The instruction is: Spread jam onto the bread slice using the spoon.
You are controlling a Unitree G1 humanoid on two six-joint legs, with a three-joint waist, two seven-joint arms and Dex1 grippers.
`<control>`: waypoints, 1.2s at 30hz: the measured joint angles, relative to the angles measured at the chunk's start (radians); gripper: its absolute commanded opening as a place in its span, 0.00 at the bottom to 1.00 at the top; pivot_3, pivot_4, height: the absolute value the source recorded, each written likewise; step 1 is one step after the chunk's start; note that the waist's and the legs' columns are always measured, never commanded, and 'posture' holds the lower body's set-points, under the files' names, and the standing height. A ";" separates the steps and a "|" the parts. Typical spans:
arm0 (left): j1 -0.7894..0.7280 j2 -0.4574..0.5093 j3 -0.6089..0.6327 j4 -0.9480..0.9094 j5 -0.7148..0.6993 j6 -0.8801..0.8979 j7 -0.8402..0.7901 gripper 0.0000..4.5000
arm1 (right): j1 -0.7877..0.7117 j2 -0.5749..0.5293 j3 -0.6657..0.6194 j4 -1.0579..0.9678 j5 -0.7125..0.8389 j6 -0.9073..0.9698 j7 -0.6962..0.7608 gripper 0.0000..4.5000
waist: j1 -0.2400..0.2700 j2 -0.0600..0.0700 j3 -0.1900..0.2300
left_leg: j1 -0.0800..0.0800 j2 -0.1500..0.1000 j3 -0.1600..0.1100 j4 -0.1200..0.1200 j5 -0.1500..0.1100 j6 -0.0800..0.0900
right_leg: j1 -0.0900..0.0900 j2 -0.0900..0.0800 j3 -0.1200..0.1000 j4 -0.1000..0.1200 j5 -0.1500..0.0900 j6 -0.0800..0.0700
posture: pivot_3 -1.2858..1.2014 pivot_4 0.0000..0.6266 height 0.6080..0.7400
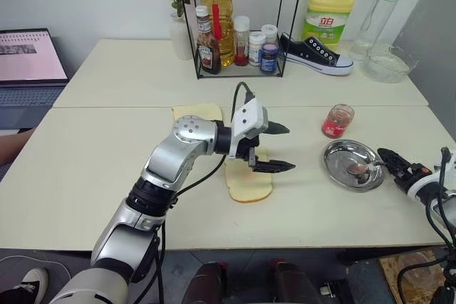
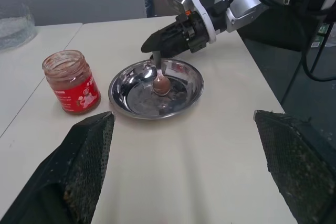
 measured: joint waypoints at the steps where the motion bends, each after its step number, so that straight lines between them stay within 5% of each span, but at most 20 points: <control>1: 0.000 0.000 0.000 -0.001 0.000 0.000 0.000 0.98 | -0.002 0.003 -0.002 0.000 0.000 -0.002 0.000 0.42 | 0.000 0.000 0.000 | 0.000 0.000 0.000 0.000 0.000 0.000 | 0.000 0.000 0.000 0.000 0.000 0.000 | 0.52 0.24 1.00; 6: 0.000 0.000 0.000 -0.001 0.000 0.001 0.001 0.98 | -0.004 0.006 -0.018 0.004 0.001 -0.009 0.000 0.03 | 0.000 0.000 0.000 | 0.000 0.000 0.000 0.000 0.000 0.000 | 0.000 0.000 0.000 0.000 0.000 0.000 | 0.52 0.24 1.00; 7: 0.000 0.001 0.000 -0.001 0.000 0.001 0.002 0.98 | -0.013 0.009 -0.024 -0.001 0.018 -0.011 0.017 0.01 | 0.000 0.000 0.000 | 0.000 0.000 0.000 0.000 0.000 0.000 | 0.000 0.000 0.000 0.000 0.000 0.000 | 0.52 0.24 1.00; 17: 0.000 0.002 0.000 -0.004 0.000 0.000 0.012 0.98 | -0.001 0.014 -0.048 -0.048 0.031 -0.014 -0.006 0.01 | 0.000 0.000 0.000 | 0.001 0.000 0.000 0.000 0.000 0.000 | 0.001 0.000 0.000 0.000 0.000 0.000 | 0.52 0.24 1.00; 23: -0.001 0.020 0.040 0.010 -0.007 -0.017 0.014 0.98 | 0.026 -0.044 0.062 -0.372 0.028 0.015 -0.003 0.01 | -0.006 0.005 0.001 | 0.000 0.000 0.000 -0.001 0.000 0.000 | -0.001 0.000 -0.001 0.000 0.000 0.000 | 0.52 0.24 1.00; 28: -0.027 -0.002 0.091 0.130 0.016 -0.111 0.062 0.98 | -0.118 -0.142 0.161 -0.490 -0.064 -0.041 0.000 0.01 | -0.001 0.004 0.001 | 0.000 0.000 0.000 0.000 0.000 0.000 | 0.000 0.000 -0.002 0.000 0.000 0.000 | 0.52 0.24 1.00; 36: -0.119 -0.127 0.107 0.357 0.080 -0.272 0.158 0.98 | -0.349 -0.115 0.370 -0.293 -0.343 -0.306 0.040 0.01 | 0.004 0.003 0.002 | -0.004 -0.001 0.001 0.000 0.000 0.000 | -0.004 -0.001 -0.002 -0.001 0.000 0.000 | 0.52 0.24 1.00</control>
